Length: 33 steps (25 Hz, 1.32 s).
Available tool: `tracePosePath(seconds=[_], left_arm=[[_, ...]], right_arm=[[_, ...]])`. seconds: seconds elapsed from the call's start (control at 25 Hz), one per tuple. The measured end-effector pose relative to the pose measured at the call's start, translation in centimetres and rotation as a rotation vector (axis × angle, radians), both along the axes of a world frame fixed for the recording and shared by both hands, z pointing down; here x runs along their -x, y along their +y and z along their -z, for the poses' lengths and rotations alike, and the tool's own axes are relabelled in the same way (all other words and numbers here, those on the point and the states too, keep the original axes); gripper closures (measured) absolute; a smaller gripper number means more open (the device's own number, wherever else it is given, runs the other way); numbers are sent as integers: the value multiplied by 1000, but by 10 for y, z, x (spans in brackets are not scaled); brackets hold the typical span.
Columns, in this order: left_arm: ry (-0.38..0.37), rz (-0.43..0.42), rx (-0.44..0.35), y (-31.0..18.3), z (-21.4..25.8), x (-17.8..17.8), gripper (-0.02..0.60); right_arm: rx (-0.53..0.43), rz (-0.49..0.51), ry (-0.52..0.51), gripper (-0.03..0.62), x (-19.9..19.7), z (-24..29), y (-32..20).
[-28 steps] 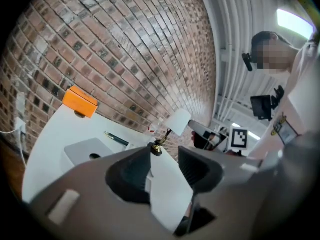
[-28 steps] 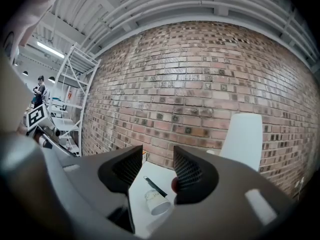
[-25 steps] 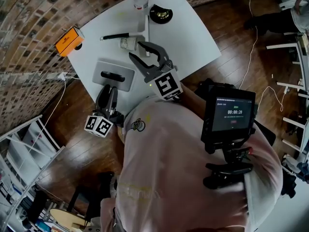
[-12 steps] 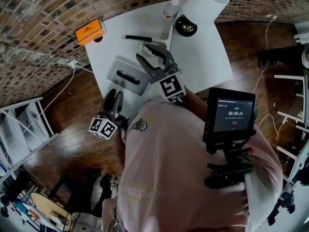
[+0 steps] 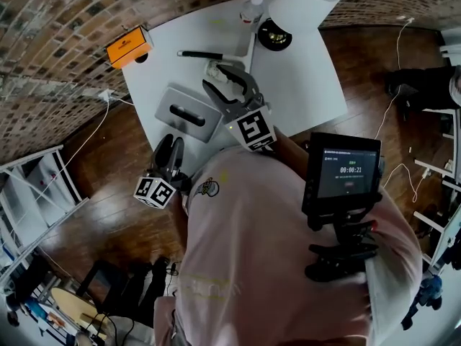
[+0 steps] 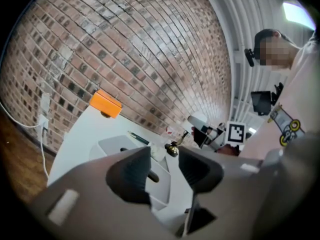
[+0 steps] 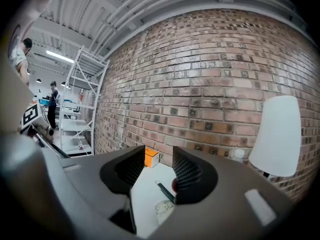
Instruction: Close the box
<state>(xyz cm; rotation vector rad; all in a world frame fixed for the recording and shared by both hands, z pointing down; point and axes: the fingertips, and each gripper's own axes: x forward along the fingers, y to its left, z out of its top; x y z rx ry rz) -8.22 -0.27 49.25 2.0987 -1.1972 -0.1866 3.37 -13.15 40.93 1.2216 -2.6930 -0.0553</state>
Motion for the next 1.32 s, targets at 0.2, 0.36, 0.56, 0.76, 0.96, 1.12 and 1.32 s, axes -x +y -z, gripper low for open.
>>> tracePosePath(seconds=[0.2, 0.36, 0.56, 0.76, 0.96, 1.12, 1.32], left_arm=[[-11, -20, -8, -5, 6, -8, 431], [-14, -20, -6, -4, 5, -8, 431], [-14, -14, -4, -1, 5, -7, 431], [-17, -15, -11, -2, 7, -6, 431], [-21, -33, -22, -1, 9, -11, 431], [-15, -30, -23, -1, 6, -8, 431], [-10, -23, -18, -1, 0, 0, 431]], right_arm=[[29, 10, -6, 413, -1, -3, 1], [33, 32, 5, 411, 1, -6, 2], [40, 22, 9, 411, -1, -8, 2], [37, 10, 10, 412, -3, -7, 1], [31, 11, 14, 411, -2, -6, 3], [25, -4, 33, 413, 0, -10, 1], [36, -15, 42, 411, 3, -17, 0]])
